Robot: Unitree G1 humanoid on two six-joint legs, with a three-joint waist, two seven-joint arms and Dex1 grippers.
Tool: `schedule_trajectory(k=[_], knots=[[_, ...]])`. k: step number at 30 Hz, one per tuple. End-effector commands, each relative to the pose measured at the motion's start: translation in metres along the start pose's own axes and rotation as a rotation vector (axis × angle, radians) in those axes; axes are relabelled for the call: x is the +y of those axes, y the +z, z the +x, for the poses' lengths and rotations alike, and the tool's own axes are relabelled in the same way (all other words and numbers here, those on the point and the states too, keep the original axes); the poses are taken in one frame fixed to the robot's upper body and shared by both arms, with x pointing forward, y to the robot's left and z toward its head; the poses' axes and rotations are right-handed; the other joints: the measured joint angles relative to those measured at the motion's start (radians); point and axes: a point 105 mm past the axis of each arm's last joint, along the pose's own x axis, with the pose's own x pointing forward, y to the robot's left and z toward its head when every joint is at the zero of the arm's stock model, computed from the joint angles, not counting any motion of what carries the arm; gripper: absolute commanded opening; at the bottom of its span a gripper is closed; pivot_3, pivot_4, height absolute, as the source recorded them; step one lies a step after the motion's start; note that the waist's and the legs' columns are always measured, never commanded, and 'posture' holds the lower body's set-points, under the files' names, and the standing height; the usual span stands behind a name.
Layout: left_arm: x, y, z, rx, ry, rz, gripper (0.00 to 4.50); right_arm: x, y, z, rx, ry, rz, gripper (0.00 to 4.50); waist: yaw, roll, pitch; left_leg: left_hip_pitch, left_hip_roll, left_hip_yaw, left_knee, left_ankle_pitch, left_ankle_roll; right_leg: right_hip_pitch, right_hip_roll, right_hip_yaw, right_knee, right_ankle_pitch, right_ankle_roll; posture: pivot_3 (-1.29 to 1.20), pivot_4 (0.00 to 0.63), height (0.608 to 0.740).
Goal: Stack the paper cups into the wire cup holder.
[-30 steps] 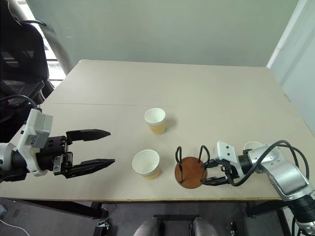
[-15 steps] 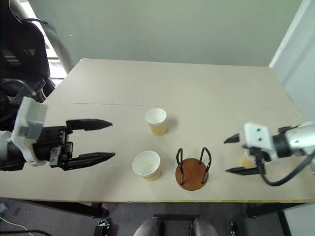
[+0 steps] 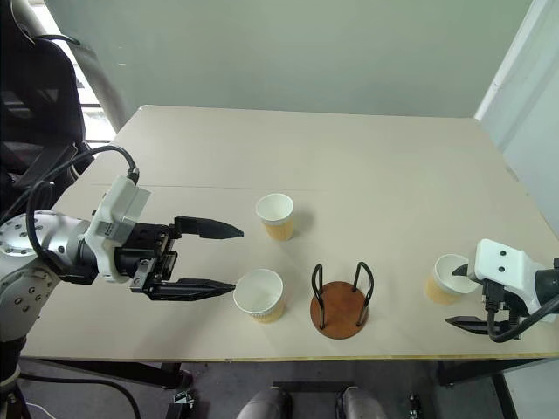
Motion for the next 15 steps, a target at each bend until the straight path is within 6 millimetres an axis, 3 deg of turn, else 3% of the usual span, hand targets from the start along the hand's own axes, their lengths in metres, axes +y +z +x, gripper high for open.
schedule_trajectory(k=[1,9,12,15], knots=[[-0.001,0.007,-0.002,-0.010,0.000,0.040,4.50,-0.004,0.003,0.006,0.023,-0.018,-0.041,4.46,0.000,0.000,0.000,0.000,0.000,0.000,0.000,0.000,0.001,0.000,0.000,0.000,0.000,0.000,0.001,0.00,0.150,0.740],[-0.005,0.009,-0.010,0.004,0.034,0.041,4.50,-0.012,-0.010,0.024,0.060,-0.006,-0.033,4.46,0.002,0.000,0.000,-0.001,-0.001,0.000,0.000,0.001,0.003,0.000,0.000,0.002,0.000,0.001,0.004,0.00,0.150,0.740],[-0.006,0.009,-0.011,0.009,0.045,0.038,4.50,-0.012,-0.010,0.028,0.060,0.008,-0.038,3.85,0.003,0.000,0.000,-0.001,-0.001,0.000,0.000,0.001,0.003,0.000,0.000,0.002,0.000,0.001,0.004,0.00,0.150,0.740],[-0.008,0.010,-0.011,0.009,0.050,0.037,4.50,-0.016,-0.010,0.029,0.059,0.008,-0.041,2.79,0.003,0.000,0.000,-0.001,-0.001,0.000,0.000,0.001,0.003,0.000,0.000,0.002,0.000,0.001,0.004,0.00,0.150,0.740]])
